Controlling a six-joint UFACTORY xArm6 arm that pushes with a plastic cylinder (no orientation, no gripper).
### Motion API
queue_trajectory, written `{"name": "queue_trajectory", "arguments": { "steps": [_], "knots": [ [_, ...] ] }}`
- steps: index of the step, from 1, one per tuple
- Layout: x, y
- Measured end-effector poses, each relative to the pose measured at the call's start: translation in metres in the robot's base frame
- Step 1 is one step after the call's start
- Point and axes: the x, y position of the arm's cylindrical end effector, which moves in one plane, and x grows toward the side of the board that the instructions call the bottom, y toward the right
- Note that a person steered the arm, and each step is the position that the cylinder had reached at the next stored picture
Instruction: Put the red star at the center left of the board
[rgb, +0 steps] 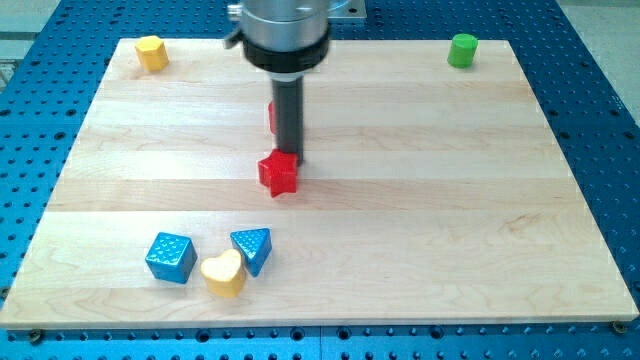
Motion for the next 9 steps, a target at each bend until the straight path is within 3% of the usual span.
{"name": "queue_trajectory", "arguments": {
  "steps": [1, 3, 4, 5, 6, 7, 8, 9],
  "knots": [
    [0.008, 0.069],
    [0.036, -0.049],
    [0.023, -0.108],
    [0.077, -0.090],
    [0.070, -0.147],
    [0.020, -0.161],
    [0.046, -0.123],
    [0.002, -0.097]
  ]
}}
